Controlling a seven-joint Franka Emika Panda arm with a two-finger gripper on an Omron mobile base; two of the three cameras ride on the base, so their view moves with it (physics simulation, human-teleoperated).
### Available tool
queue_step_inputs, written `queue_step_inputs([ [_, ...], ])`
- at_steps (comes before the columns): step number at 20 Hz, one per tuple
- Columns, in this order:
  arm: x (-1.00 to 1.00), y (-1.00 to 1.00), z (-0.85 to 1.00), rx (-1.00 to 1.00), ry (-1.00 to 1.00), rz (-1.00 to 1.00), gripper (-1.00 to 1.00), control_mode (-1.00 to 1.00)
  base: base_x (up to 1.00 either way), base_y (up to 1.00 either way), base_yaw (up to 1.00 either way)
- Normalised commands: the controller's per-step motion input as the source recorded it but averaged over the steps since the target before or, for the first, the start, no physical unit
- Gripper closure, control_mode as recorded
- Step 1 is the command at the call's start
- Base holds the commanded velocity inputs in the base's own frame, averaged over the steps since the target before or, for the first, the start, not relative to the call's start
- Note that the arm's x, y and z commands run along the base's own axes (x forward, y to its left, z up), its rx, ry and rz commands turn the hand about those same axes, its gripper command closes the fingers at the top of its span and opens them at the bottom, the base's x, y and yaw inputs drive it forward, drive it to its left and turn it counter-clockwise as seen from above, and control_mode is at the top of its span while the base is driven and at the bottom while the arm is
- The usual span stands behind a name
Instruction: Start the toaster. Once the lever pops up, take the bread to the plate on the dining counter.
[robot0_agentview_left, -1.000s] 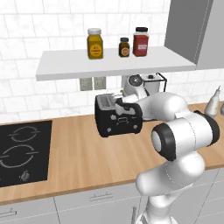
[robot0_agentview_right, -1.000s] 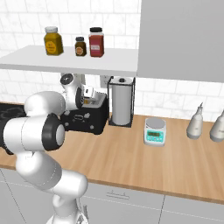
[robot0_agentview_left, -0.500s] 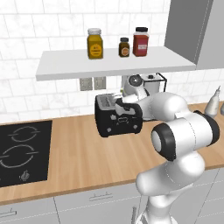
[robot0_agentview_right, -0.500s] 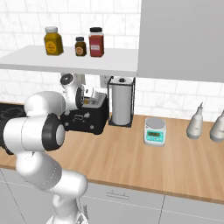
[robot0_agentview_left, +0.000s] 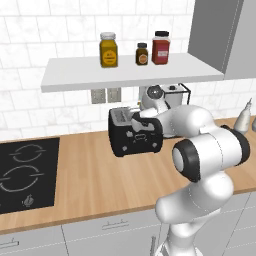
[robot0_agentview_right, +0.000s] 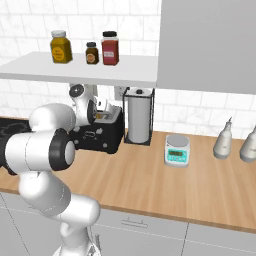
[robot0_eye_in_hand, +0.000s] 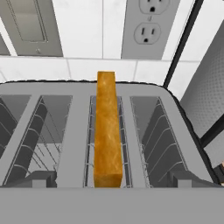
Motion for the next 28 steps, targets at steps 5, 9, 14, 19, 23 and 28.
queue_step_inputs([
  [5,0.08,0.0,0.0,0.0,0.0,0.0,-1.0,-1.0,0.0,0.0,0.0],
  [9,0.09,0.0,-0.01,0.0,0.0,0.0,-1.0,-1.0,0.0,0.0,0.0],
  [14,0.02,0.0,-0.02,0.01,0.0,0.0,-1.0,-1.0,0.0,0.0,0.0],
  [19,0.0,0.0,-0.12,0.03,0.0,0.0,-1.0,-1.0,0.0,0.0,0.0],
  [23,-0.08,0.0,-0.11,0.07,0.0,0.0,-1.0,-1.0,0.0,0.0,0.0],
  [28,-0.23,0.0,0.04,0.04,-0.03,0.0,-1.0,-1.0,0.0,0.0,0.0],
])
